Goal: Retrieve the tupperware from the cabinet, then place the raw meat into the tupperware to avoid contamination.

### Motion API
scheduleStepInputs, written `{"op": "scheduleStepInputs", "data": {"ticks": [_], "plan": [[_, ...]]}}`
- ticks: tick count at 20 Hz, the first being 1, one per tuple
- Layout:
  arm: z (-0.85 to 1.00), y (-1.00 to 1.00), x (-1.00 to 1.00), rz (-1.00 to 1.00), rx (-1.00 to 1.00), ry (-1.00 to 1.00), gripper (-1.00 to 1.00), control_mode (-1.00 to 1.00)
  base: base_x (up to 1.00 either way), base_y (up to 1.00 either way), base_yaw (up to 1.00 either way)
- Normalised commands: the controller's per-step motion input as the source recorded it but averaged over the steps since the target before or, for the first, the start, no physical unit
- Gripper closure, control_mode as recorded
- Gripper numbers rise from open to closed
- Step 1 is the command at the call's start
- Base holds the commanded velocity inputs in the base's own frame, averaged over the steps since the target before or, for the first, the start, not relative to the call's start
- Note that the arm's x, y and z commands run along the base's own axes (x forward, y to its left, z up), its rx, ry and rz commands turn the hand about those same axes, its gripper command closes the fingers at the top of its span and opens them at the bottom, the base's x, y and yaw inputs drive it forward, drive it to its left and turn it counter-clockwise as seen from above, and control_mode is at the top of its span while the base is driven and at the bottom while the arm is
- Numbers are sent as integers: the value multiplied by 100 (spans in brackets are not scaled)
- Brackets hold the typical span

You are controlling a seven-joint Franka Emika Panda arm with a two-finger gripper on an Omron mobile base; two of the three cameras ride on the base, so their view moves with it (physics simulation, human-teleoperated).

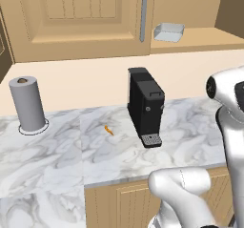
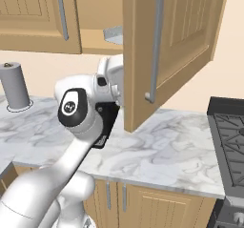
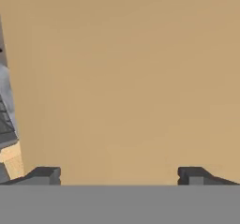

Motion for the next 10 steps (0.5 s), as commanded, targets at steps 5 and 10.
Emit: {"op": "scheduleStepInputs", "data": {"ticks": [5, 10], "plan": [[0, -83, 29, -13, 0, -8, -100, -100, 0, 0, 0], [-1, -94, 26, -7, 2, -12, -100, -100, 0, 0, 0]]}}
